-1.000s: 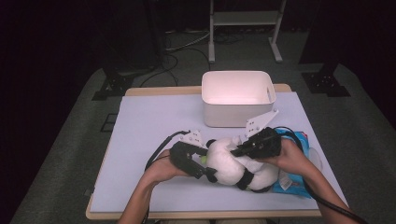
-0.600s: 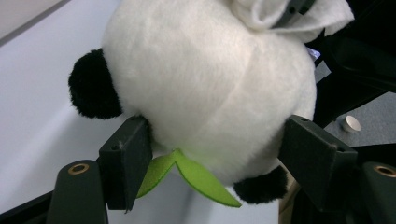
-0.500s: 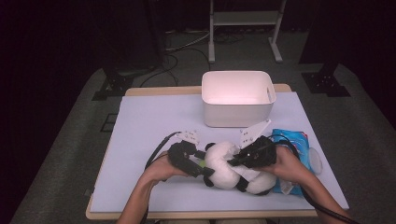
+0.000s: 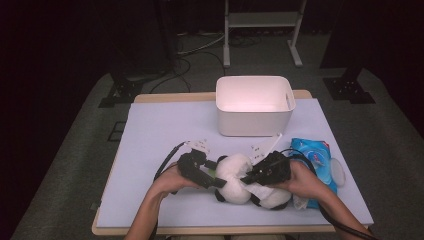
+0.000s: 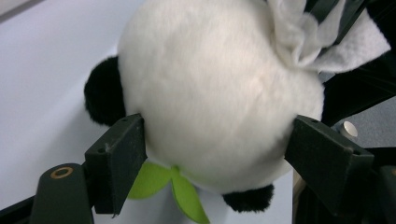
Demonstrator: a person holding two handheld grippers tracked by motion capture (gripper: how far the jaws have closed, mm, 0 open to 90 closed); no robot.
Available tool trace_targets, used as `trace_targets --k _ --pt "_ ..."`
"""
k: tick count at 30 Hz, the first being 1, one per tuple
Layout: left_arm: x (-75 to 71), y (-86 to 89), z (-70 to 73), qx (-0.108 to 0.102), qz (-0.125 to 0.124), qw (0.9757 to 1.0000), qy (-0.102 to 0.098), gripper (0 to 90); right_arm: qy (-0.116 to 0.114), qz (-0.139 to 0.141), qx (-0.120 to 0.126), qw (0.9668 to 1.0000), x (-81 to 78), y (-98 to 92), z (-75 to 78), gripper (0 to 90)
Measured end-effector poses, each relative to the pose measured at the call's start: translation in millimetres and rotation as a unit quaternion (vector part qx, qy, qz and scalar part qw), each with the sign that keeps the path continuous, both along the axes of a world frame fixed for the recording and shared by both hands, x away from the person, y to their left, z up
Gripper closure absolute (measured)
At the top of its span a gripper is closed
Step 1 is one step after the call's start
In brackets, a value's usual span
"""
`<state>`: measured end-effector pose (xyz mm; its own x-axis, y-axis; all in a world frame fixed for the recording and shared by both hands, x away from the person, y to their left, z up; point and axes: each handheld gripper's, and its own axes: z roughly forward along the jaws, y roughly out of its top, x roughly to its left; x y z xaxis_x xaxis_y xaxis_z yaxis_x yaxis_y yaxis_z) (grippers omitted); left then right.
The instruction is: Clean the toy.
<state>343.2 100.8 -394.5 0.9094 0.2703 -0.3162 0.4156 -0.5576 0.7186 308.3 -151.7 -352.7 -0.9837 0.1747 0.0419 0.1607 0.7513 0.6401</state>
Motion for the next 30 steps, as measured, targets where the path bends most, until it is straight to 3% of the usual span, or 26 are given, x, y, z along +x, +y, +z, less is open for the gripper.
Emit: trace_targets --k 9,16,21,26,30 --pt "3.0 -4.9 0.3 0.004 0.003 1.0000 0.005 16.8 -0.003 0.008 -0.012 0.9999 -3.2 5.1 -0.4 87.0" --pt "-1.1 -6.9 0.9 0.006 0.000 0.9999 -0.013 26.5 -0.014 0.005 -0.023 0.9996 -4.8 1.5 6.7 86.9" --pt "-3.8 -7.3 3.4 0.008 -0.002 0.9997 -0.025 28.9 -0.020 -0.017 -0.030 0.9992 -3.0 -14.2 13.9 86.8" --pt "-6.4 -7.3 7.9 0.009 -0.007 0.9993 -0.035 31.7 -0.021 -0.038 -0.022 0.9988 0.8 -31.1 17.5 86.6" --pt "-5.5 -8.4 9.6 0.004 -0.006 0.9995 -0.030 31.4 -0.017 -0.054 -0.014 0.9983 3.9 -44.7 18.1 86.7"
